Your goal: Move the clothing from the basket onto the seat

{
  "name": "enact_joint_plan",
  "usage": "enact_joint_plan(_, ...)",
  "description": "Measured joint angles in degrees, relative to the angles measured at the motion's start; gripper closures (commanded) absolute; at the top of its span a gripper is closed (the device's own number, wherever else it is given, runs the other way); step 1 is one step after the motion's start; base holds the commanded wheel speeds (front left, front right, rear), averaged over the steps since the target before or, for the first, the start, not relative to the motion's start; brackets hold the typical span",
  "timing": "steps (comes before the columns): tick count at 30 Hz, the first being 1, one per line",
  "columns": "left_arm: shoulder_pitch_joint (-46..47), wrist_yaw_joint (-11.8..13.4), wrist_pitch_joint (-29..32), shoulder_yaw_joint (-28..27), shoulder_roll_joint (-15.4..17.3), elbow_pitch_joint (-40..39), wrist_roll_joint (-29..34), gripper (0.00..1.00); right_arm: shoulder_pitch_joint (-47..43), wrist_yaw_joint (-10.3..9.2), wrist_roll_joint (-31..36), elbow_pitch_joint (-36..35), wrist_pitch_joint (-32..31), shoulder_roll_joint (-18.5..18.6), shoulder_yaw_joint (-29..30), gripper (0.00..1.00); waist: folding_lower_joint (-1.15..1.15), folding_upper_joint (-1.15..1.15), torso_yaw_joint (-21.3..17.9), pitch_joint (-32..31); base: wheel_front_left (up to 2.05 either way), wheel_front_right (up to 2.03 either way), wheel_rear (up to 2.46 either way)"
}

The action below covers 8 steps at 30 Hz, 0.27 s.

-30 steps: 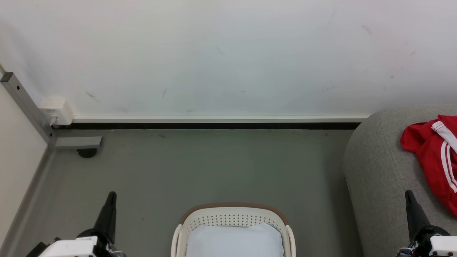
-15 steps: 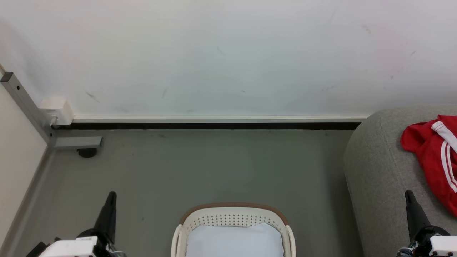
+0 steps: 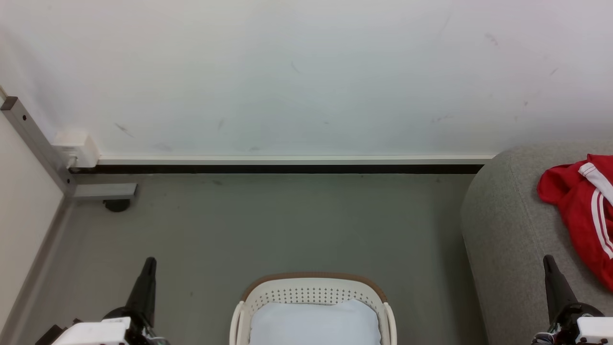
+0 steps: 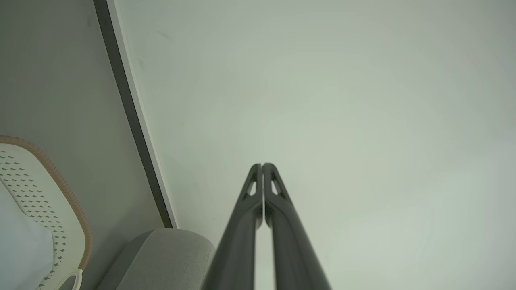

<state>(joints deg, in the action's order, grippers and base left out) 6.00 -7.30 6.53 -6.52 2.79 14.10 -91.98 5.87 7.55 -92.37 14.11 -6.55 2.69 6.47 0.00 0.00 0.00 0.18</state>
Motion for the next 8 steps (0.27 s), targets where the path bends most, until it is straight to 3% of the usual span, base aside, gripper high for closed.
enact_joint_plan(8, 0.0, 0.0, 0.0, 0.0, 0.0, 0.0, 0.0, 1.0, 0.0, 0.0, 0.0, 0.0, 0.0, 0.0, 0.0, 1.0, 0.0, 0.0, 0.0, 0.0, 0.0, 0.0, 0.0)
